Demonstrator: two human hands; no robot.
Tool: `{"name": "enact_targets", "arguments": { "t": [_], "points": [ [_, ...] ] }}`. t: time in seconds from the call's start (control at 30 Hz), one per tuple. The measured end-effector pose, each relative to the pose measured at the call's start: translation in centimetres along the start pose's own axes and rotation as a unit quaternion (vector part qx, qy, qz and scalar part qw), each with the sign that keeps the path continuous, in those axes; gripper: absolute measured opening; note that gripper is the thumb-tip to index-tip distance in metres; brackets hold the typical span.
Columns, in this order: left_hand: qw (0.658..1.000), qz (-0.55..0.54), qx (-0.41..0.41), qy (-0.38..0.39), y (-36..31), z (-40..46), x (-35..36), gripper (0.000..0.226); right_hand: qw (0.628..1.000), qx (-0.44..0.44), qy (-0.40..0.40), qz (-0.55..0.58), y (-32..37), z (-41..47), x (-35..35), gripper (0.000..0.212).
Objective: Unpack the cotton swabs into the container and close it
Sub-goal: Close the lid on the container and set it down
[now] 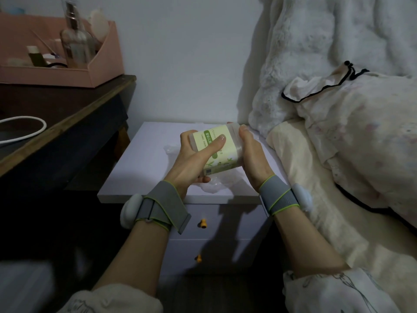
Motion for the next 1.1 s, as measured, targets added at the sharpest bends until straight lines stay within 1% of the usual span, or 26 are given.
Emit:
{"name": "enact_targets", "arguments": {
  "t": [0.1, 0.2, 0.27, 0.37, 0.43, 0.53, 0.63, 0.73, 0.8, 0.93, 1.1],
  "points": [
    [1.0, 0.006, 0.012, -0.008, 0.0, 0.1, 0.0, 0.046, 1.0, -0.016, -0.007, 0.006, 0.2, -0.1, -0.1, 0.031],
    [1.0, 0.005, 0.014, -0.005, 0.0, 0.3, 0.0, 0.044, 1.0, -0.025, -0.016, -0.008, 0.4, -0.2, -0.1, 0.03],
    [1.0, 0.004, 0.016, 0.001, -0.1, 0.2, 0.0, 0.044, 0.999, -0.031, -0.023, -0.019, 0.4, -0.2, -0.2, 0.033],
    [1.0, 0.0, 0.014, 0.007, -0.1, 0.1, 0.2, 0.044, 0.998, -0.043, -0.028, -0.037, 0.4, -0.3, -0.1, 0.043],
    [1.0, -0.021, 0.007, 0.008, -0.1, 0.1, 0.3, 0.044, 0.998, -0.049, -0.024, -0.027, 0.4, -0.4, 0.0, 0.045],
    [0.997, -0.073, 0.004, -0.003, -0.2, 0.0, 0.4, 0.041, 0.999, -0.046, 0.015, 0.015, 0.3, -0.4, 0.3, 0.038],
    [0.992, -0.122, 0.005, -0.044, -0.4, 0.0, 0.7, 0.035, 0.997, -0.039, 0.044, 0.05, 0.5, -0.3, 0.5, 0.035],
    [0.984, -0.161, 0.019, -0.072, -0.7, 0.0, 0.9, 0.026, 0.997, -0.044, 0.036, 0.045, 0.8, -0.5, 0.9, 0.028],
    [0.984, -0.161, 0.019, -0.069, -0.7, -0.1, 1.0, 0.03, 0.997, -0.06, 0.017, 0.039, 0.8, -0.5, 0.9, 0.028],
    [0.985, -0.163, -0.028, -0.043, -0.5, -0.2, 1.3, 0.048, 0.996, -0.07, 0.001, 0.05, 0.7, -0.6, 0.6, 0.028],
    [0.984, -0.172, -0.029, -0.038, -0.6, -0.1, 1.5, 0.047, 0.996, -0.053, -0.01, 0.069, 0.7, -0.7, 0.4, 0.032]
  ]
}}
Point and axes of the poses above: each hand's wrist, its own z-axis towards the middle knuckle, its own x-axis out of the palm, y = z × x, the point moved 3 cm from there along z, towards the middle knuckle, and after that the axes turned 3 degrees about -z, right-handed, at the moved point
